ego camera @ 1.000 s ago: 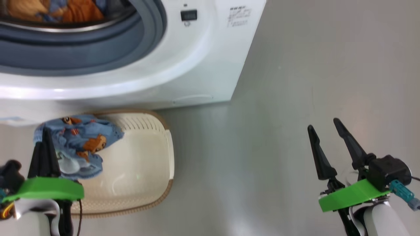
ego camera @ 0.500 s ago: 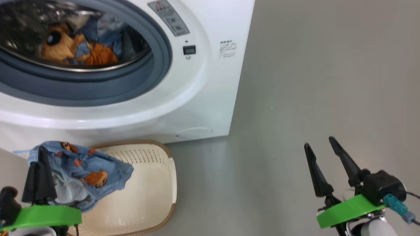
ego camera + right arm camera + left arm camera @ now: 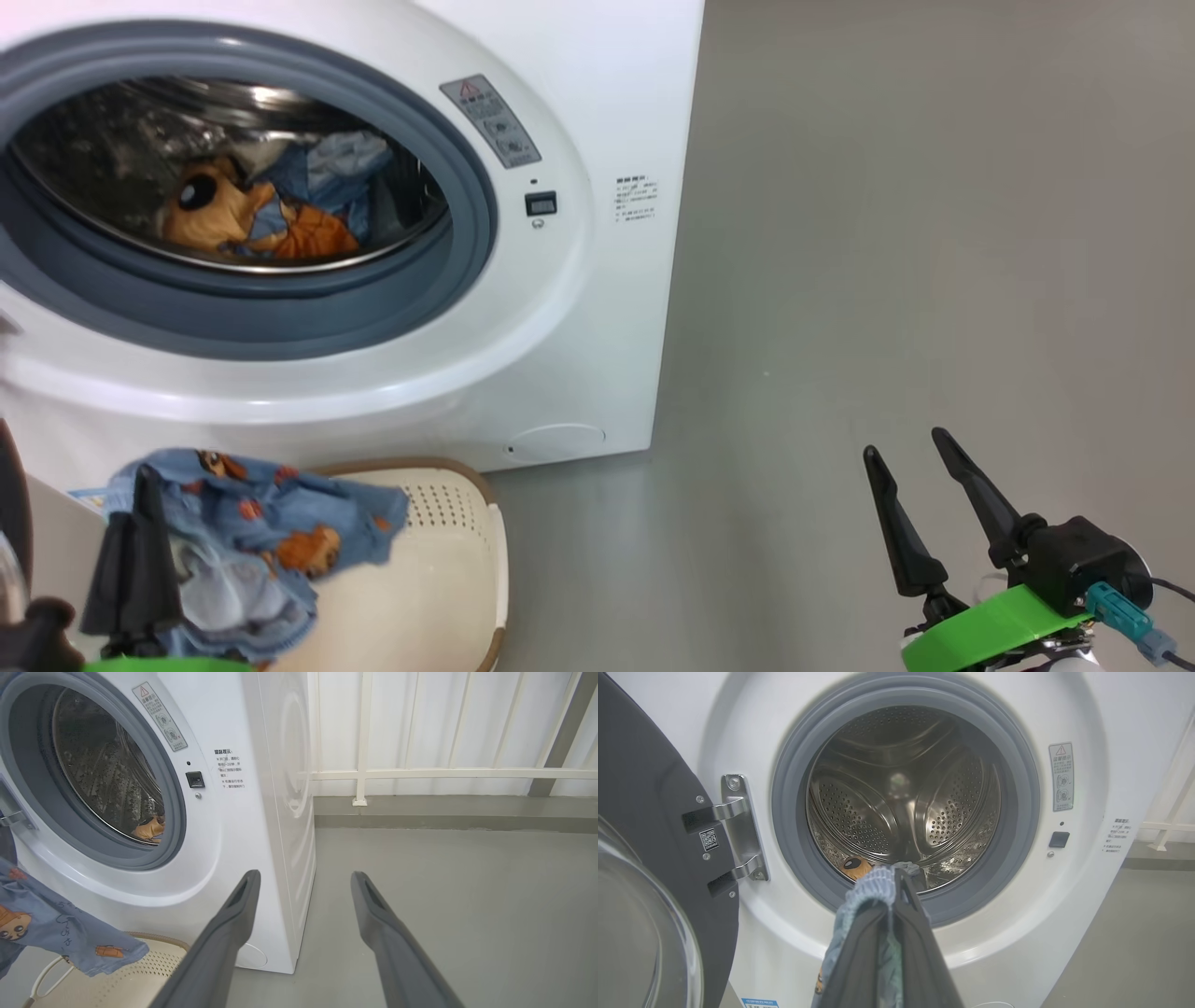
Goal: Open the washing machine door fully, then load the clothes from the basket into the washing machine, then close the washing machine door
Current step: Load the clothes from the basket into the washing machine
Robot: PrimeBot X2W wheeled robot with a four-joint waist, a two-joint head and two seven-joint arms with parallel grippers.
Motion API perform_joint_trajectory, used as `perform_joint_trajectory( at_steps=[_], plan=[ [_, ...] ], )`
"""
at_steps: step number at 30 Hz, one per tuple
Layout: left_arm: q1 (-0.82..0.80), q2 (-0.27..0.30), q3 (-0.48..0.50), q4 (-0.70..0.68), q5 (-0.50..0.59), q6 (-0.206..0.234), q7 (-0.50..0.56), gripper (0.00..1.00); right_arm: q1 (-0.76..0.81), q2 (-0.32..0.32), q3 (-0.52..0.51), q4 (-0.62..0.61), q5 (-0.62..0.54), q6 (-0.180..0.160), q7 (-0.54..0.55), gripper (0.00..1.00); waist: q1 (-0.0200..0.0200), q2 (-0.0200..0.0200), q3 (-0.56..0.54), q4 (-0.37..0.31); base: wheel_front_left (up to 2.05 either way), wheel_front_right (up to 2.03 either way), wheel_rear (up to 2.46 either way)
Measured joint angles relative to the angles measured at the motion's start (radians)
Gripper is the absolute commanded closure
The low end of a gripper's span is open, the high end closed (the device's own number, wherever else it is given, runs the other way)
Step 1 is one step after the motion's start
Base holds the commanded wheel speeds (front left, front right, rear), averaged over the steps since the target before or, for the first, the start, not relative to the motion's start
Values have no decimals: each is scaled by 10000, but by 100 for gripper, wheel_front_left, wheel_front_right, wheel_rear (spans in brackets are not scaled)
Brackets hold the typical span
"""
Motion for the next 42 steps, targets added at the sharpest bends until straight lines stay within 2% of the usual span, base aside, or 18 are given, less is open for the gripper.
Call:
perform_joint_trajectory(
  at_steps=[7, 19, 33, 42],
  plan=[
    [724, 6, -171, -343, -33, 253, 0, 100, 214, 4, 2, 6, 4, 0, 0, 0, -1, -1, -461, 16, 0, 0, 0],
    [889, 15, -263, -403, -115, 353, 0, 100, 256, 2, -50, 12, 15, 0, 0, 0, 0, 0, -556, 52, 0, 0, 0],
    [763, 15, -268, -232, -222, 351, 0, 100, 255, 67, -196, -65, 15, 0, 0, 0, 0, 0, -101, 38, 0, 0, 0],
    [-88, 15, -301, 151, -297, 341, 0, 100, 205, 79, -209, -119, 15, 0, 0, 0, 0, 0, 418, -35, 0, 0, 0]
  ],
)
